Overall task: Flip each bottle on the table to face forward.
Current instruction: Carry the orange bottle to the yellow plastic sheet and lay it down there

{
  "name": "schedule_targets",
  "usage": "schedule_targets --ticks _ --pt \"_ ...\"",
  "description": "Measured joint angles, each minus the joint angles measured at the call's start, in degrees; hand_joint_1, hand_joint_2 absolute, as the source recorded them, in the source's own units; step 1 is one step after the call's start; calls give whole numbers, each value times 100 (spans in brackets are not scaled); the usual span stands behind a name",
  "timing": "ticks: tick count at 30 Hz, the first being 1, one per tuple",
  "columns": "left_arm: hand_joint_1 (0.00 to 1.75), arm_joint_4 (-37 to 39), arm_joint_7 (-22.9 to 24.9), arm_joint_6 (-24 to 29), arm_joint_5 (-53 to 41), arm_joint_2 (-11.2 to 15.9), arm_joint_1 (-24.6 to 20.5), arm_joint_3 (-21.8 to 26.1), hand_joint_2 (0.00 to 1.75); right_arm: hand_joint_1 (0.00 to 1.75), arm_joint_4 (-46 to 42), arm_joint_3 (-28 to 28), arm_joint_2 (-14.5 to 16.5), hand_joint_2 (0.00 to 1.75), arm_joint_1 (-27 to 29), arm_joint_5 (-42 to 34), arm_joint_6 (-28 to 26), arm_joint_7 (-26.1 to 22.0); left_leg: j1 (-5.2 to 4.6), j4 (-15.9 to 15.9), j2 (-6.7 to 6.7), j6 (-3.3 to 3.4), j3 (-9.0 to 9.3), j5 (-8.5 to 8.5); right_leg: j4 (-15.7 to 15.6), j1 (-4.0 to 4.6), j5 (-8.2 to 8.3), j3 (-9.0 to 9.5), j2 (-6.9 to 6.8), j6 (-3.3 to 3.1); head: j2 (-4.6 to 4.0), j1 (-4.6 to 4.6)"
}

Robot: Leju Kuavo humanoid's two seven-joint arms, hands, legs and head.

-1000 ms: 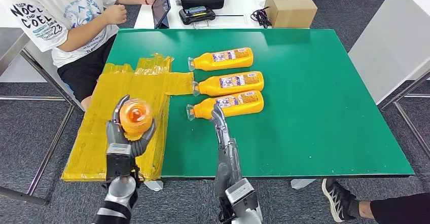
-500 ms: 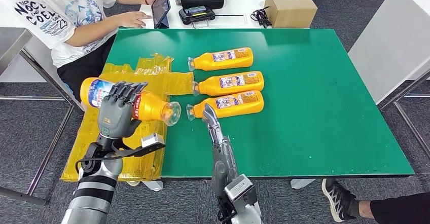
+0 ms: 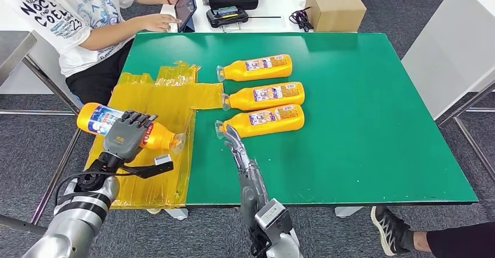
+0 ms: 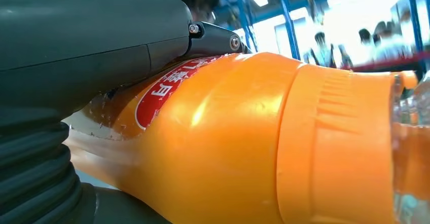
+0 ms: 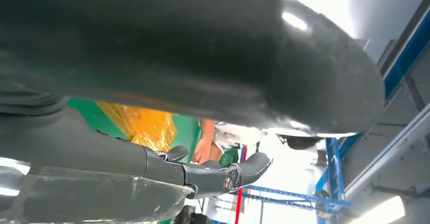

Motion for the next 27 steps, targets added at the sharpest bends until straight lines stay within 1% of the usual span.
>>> schedule_targets --ticks 3,7,12,16,18,20,22,23,24,25,27 --pt "175 342 -68 -303 201 96 -108 -94 175 0 60 -14 16 0 -7 -1 84 0 -1 0 0 0 -1 0 -1 0 0 0 0 0 0 1" --pt "175 617 -322 -866 770 157 -213 -115 175 0 134 -62 40 0 -13 1 182 3 0 0 0 0 0 0 -1 0 0 0 0 0 0 0" --pt "175 734 -550 -1388 1364 170 -265 -108 175 0 214 -121 70 0 -14 20 260 26 1 0 1 0 0 0 0 1 0 0 0 0 0 0" --pt "172 755 -628 -1775 1659 176 -311 -106 175 0 265 -160 85 0 -15 36 309 43 0 0 0 0 0 0 0 1 0 2 0 0 0 1" --pt "158 756 -635 -1880 1718 186 -329 -108 175 0 290 -182 94 0 -15 36 335 50 0 0 0 0 1 0 0 0 0 3 0 0 0 0" --pt "119 756 -632 -1891 1733 193 -332 -112 175 0 313 -206 102 0 -15 34 350 53 0 0 0 0 1 0 0 0 0 3 0 0 0 0" --pt "89 756 -608 -1850 1698 196 -327 -132 175 0 335 -226 107 0 -15 19 363 54 0 0 0 0 2 0 0 0 0 4 0 0 0 0" --pt "84 757 -582 -1820 1649 198 -322 -154 175 0 347 -234 108 0 -14 4 373 55 0 0 0 0 2 0 0 0 0 5 0 0 0 0" --pt "84 758 -545 -1787 1584 201 -312 -193 175 0 360 -242 109 0 -14 -11 383 55 0 0 0 0 2 0 0 0 0 5 0 0 0 0" --pt "74 761 -506 -1759 1513 204 -300 -241 175 0 373 -249 110 0 -13 -25 392 54 0 0 0 0 3 0 0 0 0 5 0 0 0 0" --pt "36 769 -448 -1715 1417 213 -279 -347 175 0 400 -263 114 87 -13 -44 409 53 0 0 0 0 3 0 0 1 0 5 0 0 0 0"
